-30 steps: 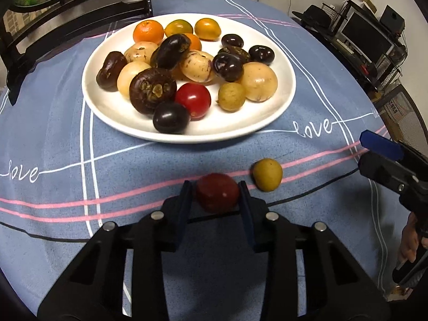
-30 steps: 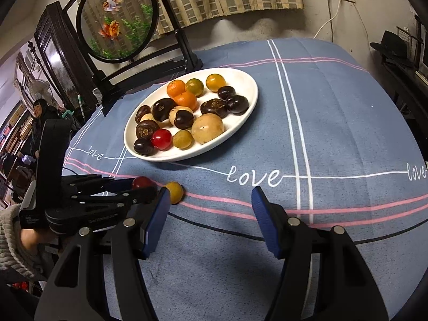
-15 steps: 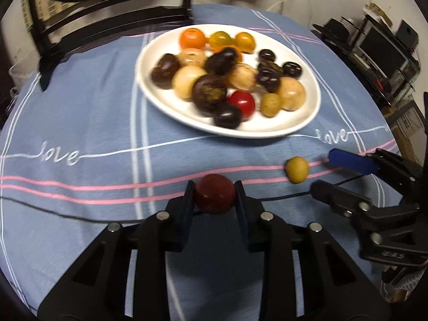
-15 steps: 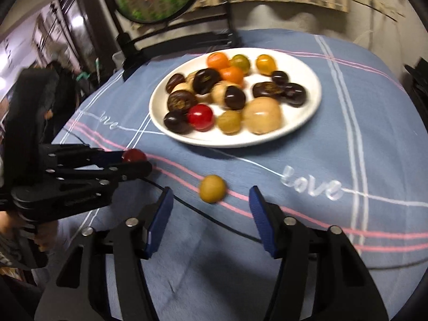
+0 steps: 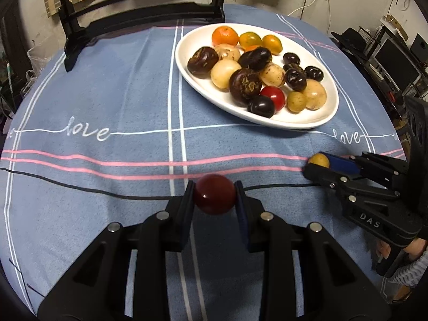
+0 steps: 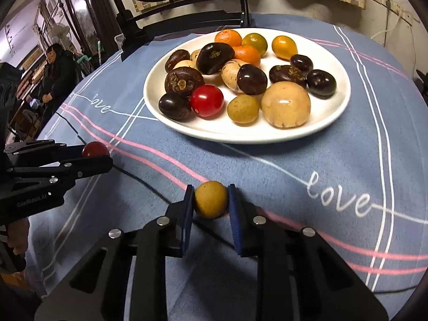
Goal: Organize fruits
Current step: 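Carry the tomato and yellow fruit to the plate and open both tools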
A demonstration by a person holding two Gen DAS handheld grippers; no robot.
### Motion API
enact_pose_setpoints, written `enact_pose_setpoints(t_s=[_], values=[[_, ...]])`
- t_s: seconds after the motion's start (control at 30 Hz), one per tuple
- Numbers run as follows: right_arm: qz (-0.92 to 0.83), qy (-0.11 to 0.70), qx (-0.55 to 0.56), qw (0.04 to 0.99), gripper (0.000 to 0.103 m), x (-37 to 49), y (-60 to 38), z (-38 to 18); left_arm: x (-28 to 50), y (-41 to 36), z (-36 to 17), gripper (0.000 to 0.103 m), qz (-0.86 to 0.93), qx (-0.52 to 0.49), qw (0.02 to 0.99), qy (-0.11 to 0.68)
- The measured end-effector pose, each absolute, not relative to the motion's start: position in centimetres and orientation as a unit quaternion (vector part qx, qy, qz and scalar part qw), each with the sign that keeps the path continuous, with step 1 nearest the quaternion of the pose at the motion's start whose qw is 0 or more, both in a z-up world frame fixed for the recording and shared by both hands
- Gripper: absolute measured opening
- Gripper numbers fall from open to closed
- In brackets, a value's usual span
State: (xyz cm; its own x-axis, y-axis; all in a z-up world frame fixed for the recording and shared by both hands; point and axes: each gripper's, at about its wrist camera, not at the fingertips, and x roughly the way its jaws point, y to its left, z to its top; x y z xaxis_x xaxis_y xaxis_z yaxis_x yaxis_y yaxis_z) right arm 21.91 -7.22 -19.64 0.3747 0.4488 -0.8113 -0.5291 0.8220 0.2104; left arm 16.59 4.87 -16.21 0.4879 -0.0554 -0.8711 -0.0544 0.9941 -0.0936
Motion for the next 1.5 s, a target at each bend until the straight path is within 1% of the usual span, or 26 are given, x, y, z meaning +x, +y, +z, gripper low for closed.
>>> enact_pose_setpoints(t_s=[0.17,0.47,0.6,0.73,0.97,1.17,1.5], values=[[0.301,0.44,-0.036,0.845,0.025,19.1,-8.1,-15.8,14.9,4.0,-13.3,0.03,0.001,-0.041,0.875,0.482],[0.309,0.348,-0.025,0.885,0.025,12.9,-10.1,-7.1,11.7,2.4,-7.0,0.029,-0.009,-0.022,0.905,0.425],[0.306,0.32,-0.018,0.896,0.025,11.1,-11.1,-4.6,10.7,2.0,-5.0,0.029,-0.012,-0.017,0.914,0.406],[0.302,0.305,-0.012,0.903,0.025,10.7,-11.7,-3.5,10.5,1.8,-3.7,0.029,-0.011,-0.011,0.919,0.393],[0.298,0.294,-0.009,0.908,0.025,12.0,-11.9,-2.8,11.8,1.5,-2.8,0.029,-0.012,0.001,0.922,0.387],[0.301,0.301,-0.01,0.905,0.025,14.9,-11.1,-3.2,15.1,1.6,-3.5,0.03,-0.015,0.005,0.918,0.396],[0.295,0.348,-0.008,0.89,0.025,23.6,-9.5,-7.9,23.7,1.7,-7.4,0.03,-0.022,0.002,0.901,0.433]])
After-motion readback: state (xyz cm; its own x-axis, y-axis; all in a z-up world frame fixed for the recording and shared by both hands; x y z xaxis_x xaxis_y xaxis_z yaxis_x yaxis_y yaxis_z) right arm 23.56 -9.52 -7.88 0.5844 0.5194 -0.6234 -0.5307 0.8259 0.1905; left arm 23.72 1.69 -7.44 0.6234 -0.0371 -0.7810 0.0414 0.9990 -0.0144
